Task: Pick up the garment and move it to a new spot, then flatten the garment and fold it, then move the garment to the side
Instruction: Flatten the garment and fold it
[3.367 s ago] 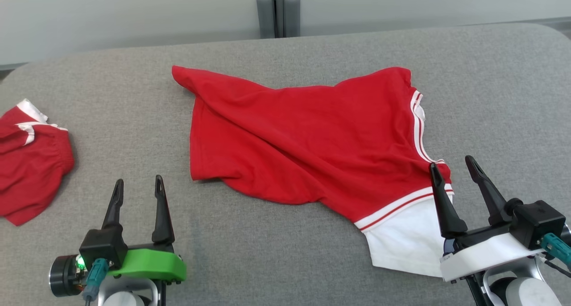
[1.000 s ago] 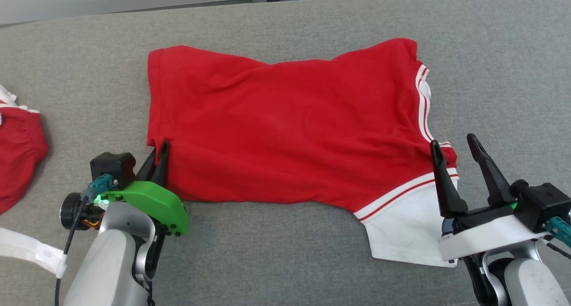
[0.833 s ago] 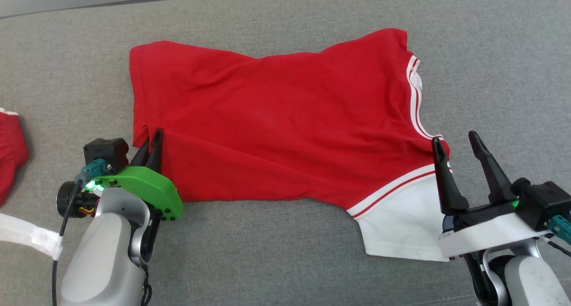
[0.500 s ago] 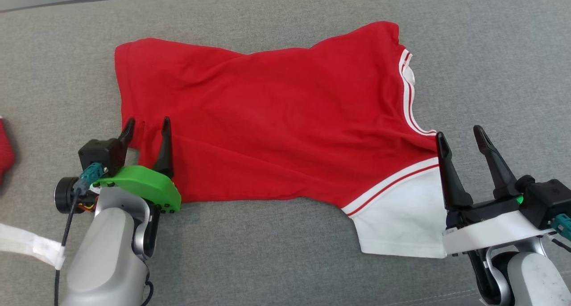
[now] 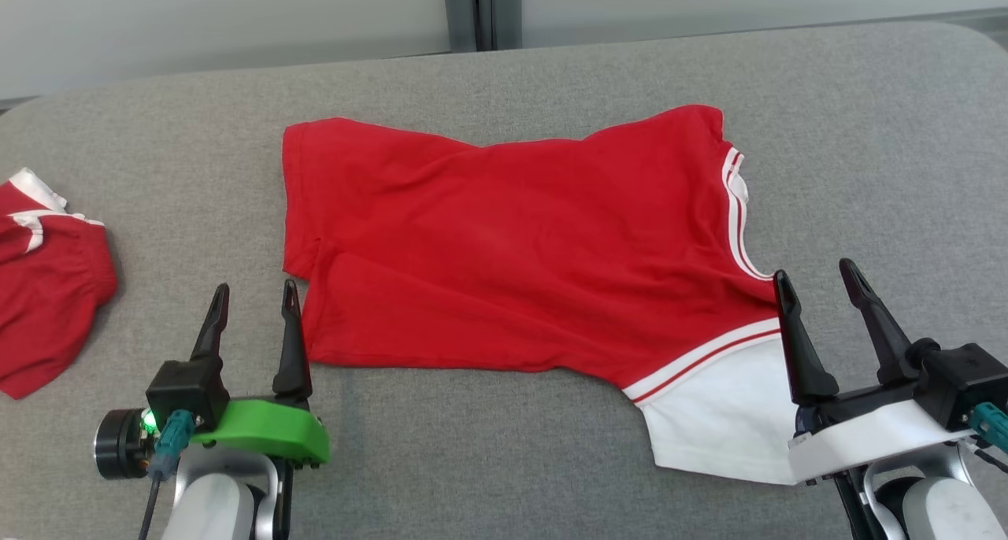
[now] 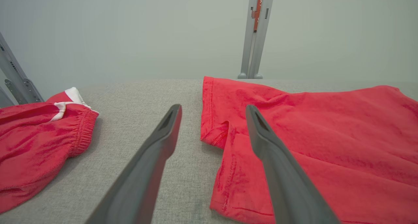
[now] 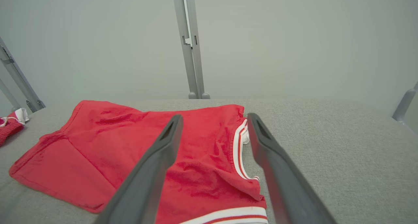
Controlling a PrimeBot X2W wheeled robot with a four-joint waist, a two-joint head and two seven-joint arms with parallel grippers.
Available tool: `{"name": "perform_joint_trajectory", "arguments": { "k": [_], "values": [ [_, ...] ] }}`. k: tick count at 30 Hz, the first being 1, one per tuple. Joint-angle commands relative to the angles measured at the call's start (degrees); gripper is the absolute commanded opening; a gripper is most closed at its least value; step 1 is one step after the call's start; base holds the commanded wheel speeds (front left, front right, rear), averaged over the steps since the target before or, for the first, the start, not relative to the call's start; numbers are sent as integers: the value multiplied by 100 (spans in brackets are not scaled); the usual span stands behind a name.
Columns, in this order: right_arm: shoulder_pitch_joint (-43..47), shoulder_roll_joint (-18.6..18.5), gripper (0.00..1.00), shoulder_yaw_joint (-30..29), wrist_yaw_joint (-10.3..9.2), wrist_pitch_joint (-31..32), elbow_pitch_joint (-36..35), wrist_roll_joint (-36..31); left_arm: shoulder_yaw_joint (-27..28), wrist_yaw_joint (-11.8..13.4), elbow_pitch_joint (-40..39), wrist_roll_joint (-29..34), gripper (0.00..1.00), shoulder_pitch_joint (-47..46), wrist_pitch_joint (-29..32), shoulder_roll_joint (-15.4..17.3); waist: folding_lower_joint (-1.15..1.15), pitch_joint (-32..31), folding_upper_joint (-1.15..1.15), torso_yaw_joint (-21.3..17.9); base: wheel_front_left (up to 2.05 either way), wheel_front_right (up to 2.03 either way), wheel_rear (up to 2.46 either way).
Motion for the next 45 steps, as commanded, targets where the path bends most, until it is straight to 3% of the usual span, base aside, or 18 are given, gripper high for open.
{"name": "perform_joint_trajectory", "arguments": {
  "k": [1,12,27,33,45],
  "values": [
    [126,20,100,3,-8,26,-17,-42,1,66,-138,63,100,228,-19,9,0,-293,0,158,0,0,0],
    [506,109,100,-44,-8,75,-62,5,48,287,-901,-21,100,1022,168,113,0,-629,0,116,0,0,0],
    [553,147,100,-65,-8,138,-138,46,-70,315,-1002,-29,100,1034,325,180,0,-653,0,70,0,0,0],
    [478,136,100,-35,-8,181,-165,65,-330,43,-636,-101,100,635,753,173,0,-484,0,29,0,0,0],
    [320,114,100,134,-8,159,-43,156,-291,-516,1265,-705,100,-246,1363,86,0,-83,0,-233,0,0,0]
  ]
}}
